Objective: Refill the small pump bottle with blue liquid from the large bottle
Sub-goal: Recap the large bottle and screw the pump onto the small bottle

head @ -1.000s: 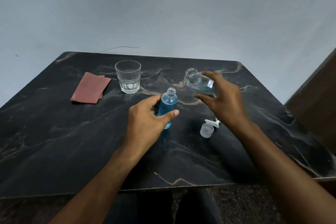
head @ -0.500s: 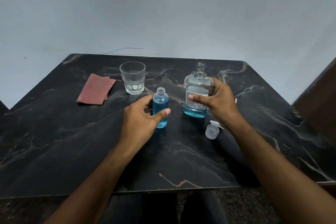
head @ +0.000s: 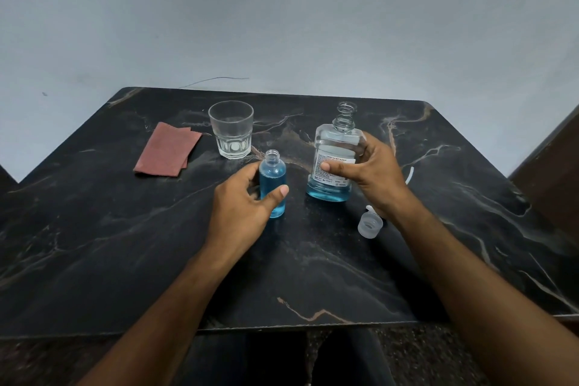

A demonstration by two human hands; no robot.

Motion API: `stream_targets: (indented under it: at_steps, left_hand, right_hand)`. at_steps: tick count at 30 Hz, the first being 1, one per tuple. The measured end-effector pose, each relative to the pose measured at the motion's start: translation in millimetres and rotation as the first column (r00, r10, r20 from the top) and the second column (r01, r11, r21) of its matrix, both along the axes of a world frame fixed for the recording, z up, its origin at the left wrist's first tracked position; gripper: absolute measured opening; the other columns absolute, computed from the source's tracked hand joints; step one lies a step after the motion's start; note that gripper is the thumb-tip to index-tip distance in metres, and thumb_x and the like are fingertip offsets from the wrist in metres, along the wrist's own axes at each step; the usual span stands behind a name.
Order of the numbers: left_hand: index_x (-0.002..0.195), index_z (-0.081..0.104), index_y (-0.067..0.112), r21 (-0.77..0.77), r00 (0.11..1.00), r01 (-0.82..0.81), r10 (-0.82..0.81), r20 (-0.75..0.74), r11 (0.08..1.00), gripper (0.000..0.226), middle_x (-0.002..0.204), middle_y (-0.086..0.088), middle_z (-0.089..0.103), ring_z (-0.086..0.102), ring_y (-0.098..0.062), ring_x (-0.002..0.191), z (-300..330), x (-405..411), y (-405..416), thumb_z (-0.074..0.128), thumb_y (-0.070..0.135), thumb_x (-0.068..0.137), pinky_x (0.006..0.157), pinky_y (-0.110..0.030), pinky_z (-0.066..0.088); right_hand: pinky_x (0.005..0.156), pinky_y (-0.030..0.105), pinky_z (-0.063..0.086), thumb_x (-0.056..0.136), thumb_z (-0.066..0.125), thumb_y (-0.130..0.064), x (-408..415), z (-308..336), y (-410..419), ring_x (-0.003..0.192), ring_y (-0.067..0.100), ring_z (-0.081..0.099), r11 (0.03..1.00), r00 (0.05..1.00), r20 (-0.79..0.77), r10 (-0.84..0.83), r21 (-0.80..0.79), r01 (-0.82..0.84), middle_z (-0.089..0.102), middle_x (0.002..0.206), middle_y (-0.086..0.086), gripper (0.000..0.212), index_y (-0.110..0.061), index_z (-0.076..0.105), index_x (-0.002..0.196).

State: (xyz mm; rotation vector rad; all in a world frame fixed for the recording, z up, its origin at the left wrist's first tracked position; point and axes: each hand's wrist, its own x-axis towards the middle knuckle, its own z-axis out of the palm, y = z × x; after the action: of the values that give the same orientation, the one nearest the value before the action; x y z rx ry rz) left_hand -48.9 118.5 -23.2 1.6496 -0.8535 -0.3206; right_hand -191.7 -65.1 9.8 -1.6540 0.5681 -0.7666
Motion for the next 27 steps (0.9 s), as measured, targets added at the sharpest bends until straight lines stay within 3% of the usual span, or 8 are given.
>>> stream_targets:
  at_steps: [8, 15, 17, 19, 21, 23, 25, 27]
  left_hand:
    - [0.129, 0.065, 0.029, 0.020, 1.000, 0.008, -0.008, 0.009, 1.000, 0.047, 0.109, 0.023, 0.070, 0.068, 0.012, 0.098, 0.5, -2.7, 0.4, 0.083, 0.022, 0.085, 0.080, -0.006, 0.052]
    - [0.140, 0.059, 0.028, 0.060, 0.999, 0.018, -0.020, 0.037, 0.998, 0.065, 0.125, 0.019, 0.067, 0.065, 0.003, 0.113, -1.1, -2.0, 2.5, 0.086, 0.029, 0.080, 0.101, -0.025, 0.054]
    - [0.149, 0.050, 0.028, 0.065, 0.998, 0.017, -0.021, 0.060, 0.998, 0.084, 0.142, 0.012, 0.060, 0.059, -0.003, 0.125, -1.4, -1.8, 5.8, 0.090, 0.031, 0.075, 0.108, -0.028, 0.049]
    - [0.154, 0.042, 0.028, 0.038, 0.995, 0.001, -0.004, 0.100, 0.999, 0.098, 0.146, 0.014, 0.051, 0.055, -0.004, 0.129, 0.6, -2.4, 11.0, 0.091, 0.035, 0.070, 0.110, -0.026, 0.045]
    - [0.154, 0.043, 0.027, -0.025, 0.980, -0.051, 0.055, 0.193, 0.998, 0.093, 0.145, 0.014, 0.048, 0.053, -0.004, 0.131, 6.4, -3.7, 16.7, 0.087, 0.038, 0.072, 0.112, -0.027, 0.043]
    - [0.147, 0.050, 0.027, -0.112, 0.955, -0.085, 0.113, 0.275, 0.990, 0.077, 0.145, 0.010, 0.052, 0.053, -0.007, 0.133, 18.1, -5.9, 20.2, 0.082, 0.041, 0.079, 0.113, -0.031, 0.045]
    - [0.141, 0.057, 0.026, -0.145, 0.928, -0.062, 0.110, 0.357, 0.988, 0.062, 0.141, 0.007, 0.057, 0.055, -0.008, 0.130, 36.2, -9.2, 17.9, 0.077, 0.042, 0.085, 0.110, -0.030, 0.046]
    - [0.136, 0.063, 0.023, -0.129, 0.889, -0.020, 0.076, 0.452, 0.991, 0.051, 0.135, 0.006, 0.062, 0.057, -0.006, 0.124, 55.5, -10.7, 10.0, 0.076, 0.037, 0.088, 0.106, -0.023, 0.047]
  right_hand:
    - [0.090, 0.038, 0.061, 0.056, 0.089, -0.019, -3.9, -0.3, 4.4, 0.106, 0.015, 0.072, 1.000, 1.000, -0.020, -0.010, -0.006, 0.010, 0.075, 0.113, 0.000, 0.070, -0.021, 0.059, 0.120]
    - [0.102, 0.034, 0.054, 0.057, 0.092, -0.023, -16.9, 2.0, 7.0, 0.123, 0.015, 0.061, 0.991, 0.984, -0.174, -0.038, -0.132, 0.015, 0.063, 0.134, 0.000, 0.099, -0.021, 0.044, 0.144]
    - [0.106, 0.034, 0.050, 0.062, 0.093, -0.015, -26.4, 5.9, 6.7, 0.126, 0.016, 0.057, 0.972, 0.966, -0.241, -0.096, -0.231, 0.039, 0.059, 0.138, 0.001, 0.097, -0.018, 0.044, 0.147]
    - [0.107, 0.035, 0.049, 0.068, 0.091, -0.008, -38.9, 10.6, 9.0, 0.124, 0.016, 0.057, 0.929, 0.934, -0.280, -0.221, -0.352, 0.115, 0.057, 0.139, 0.002, 0.084, -0.014, 0.053, 0.143]
    - [0.100, 0.032, 0.053, 0.073, 0.088, -0.008, -53.1, 13.5, 12.7, 0.110, 0.016, 0.061, 0.824, 0.882, -0.278, -0.380, -0.535, 0.186, 0.062, 0.129, 0.004, 0.062, -0.011, 0.066, 0.131]
    - [0.081, 0.016, 0.051, 0.077, 0.087, -0.018, -64.9, 18.4, 17.0, 0.092, 0.012, 0.065, 0.729, 0.824, -0.322, -0.465, -0.668, 0.150, 0.072, 0.108, 0.003, 0.038, -0.014, 0.076, 0.113]
    - [0.062, 0.008, 0.041, 0.076, 0.087, -0.034, -72.3, 22.6, 21.2, 0.080, 0.007, 0.064, 0.792, 0.754, -0.508, -0.417, -0.610, 0.028, 0.075, 0.096, -0.002, 0.034, -0.019, 0.079, 0.105]
    - [0.062, 0.016, 0.039, 0.071, 0.088, -0.042, -73.0, 24.4, 26.1, 0.082, 0.010, 0.060, 0.857, 0.642, -0.696, -0.322, -0.502, -0.115, 0.074, 0.103, -0.001, 0.049, -0.019, 0.075, 0.113]
